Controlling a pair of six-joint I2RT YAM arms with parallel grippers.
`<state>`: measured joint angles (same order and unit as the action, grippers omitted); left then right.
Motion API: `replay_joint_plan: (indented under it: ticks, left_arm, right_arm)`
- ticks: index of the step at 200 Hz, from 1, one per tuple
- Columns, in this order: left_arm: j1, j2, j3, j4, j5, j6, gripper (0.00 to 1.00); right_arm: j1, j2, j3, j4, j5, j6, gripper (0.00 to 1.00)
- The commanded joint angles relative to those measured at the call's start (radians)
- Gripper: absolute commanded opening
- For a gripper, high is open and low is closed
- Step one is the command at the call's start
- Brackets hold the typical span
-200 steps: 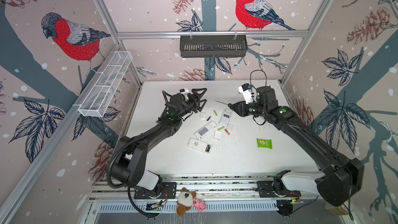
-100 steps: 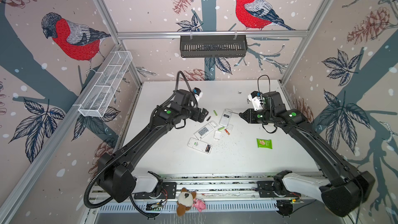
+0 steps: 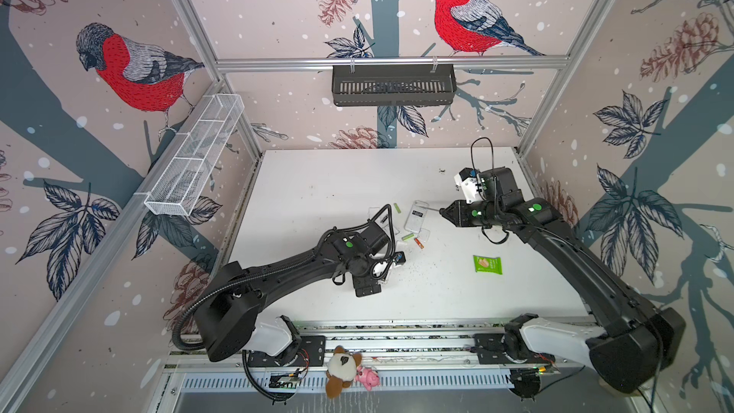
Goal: Unload the batteries from the remote control
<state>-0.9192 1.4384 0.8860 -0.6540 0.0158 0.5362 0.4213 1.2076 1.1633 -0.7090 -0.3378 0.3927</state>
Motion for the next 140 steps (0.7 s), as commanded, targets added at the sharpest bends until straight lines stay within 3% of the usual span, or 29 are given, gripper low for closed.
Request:
replay_joint_plan:
  ticks: [1,18,48,93,140]
  left_arm:
    - [-0.035,0.055,-0.011,0.086,-0.138,0.021,0.94]
    - [-0.043,0.089,0.003,0.144,-0.142,-0.014,0.94]
    - [-0.06,0.151,0.025,0.217,-0.272,-0.052,0.95]
    - [-0.06,0.238,0.082,0.288,-0.379,-0.135,0.95]
    - [-0.005,0.319,0.106,0.296,-0.458,-0.225,0.95]
  right_arm:
    - [0.0,-0.015,-0.012,0.035,-0.009,-0.002,0.01]
    - [-0.001,-0.025,-0.02,0.038,-0.008,-0.002,0.0]
    - [-0.002,-0.041,-0.035,0.042,-0.005,0.004,0.01]
    - [0.0,-0.054,-0.058,0.057,-0.009,0.013,0.01]
    - [0.0,-0.063,-0.067,0.063,-0.015,0.02,0.01]
